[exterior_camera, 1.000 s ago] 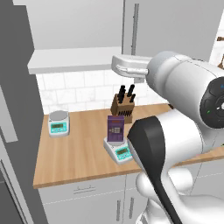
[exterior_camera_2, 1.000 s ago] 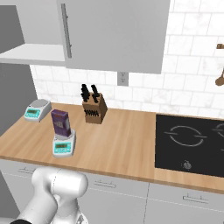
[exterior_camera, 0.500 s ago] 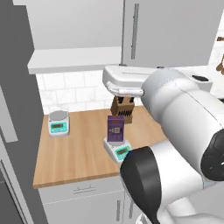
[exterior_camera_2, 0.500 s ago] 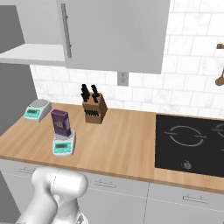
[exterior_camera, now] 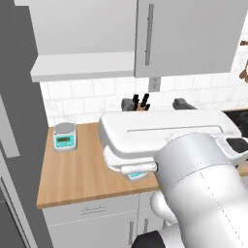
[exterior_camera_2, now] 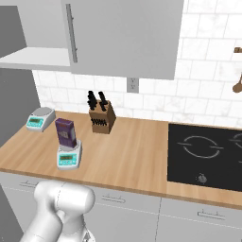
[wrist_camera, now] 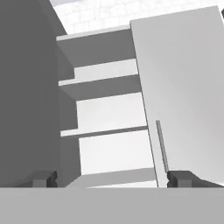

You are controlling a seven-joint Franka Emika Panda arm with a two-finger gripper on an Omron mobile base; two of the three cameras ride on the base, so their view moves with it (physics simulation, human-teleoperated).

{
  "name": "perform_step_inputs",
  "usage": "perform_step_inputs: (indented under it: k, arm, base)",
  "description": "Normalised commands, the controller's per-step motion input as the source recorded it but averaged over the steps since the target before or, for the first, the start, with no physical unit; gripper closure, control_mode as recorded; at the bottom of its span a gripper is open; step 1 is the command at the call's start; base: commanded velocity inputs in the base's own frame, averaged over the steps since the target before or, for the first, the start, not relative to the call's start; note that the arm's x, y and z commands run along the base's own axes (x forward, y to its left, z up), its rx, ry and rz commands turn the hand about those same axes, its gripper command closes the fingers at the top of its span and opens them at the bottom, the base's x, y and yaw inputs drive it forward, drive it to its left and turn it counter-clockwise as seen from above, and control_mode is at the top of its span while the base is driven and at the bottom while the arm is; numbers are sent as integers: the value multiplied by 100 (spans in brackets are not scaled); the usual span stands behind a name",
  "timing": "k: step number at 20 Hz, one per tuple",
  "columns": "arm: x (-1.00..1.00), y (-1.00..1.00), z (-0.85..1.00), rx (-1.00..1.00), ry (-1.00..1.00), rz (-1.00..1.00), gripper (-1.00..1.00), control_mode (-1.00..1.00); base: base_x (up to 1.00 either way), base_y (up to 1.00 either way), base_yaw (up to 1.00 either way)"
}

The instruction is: Pick the cereal and place it on the digital scale for weighing, and close the cabinet.

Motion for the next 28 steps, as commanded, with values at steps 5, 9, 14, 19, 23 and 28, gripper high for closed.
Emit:
perform_step_inputs:
  k: [5, 9, 14, 19, 23, 28]
  arm:
    - [-59, 47, 0, -6, 0, 0, -100, -100]
    - [-27, 58, 0, -5, 0, 0, -100, -100]
    - [-25, 58, 0, -4, -2, 0, -100, -100]
    - [-8, 60, 0, -5, 0, 0, -100, -100]
    - [14, 64, 0, -11, 0, 0, -100, -100]
    - [25, 57, 0, -12, 3, 0, -100, -100]
  base:
    - [0, 0, 0]
    - [0, 0, 0]
    - [0, 0, 0]
    - [0, 0, 0]
    - [0, 0, 0]
    - [0, 0, 0]
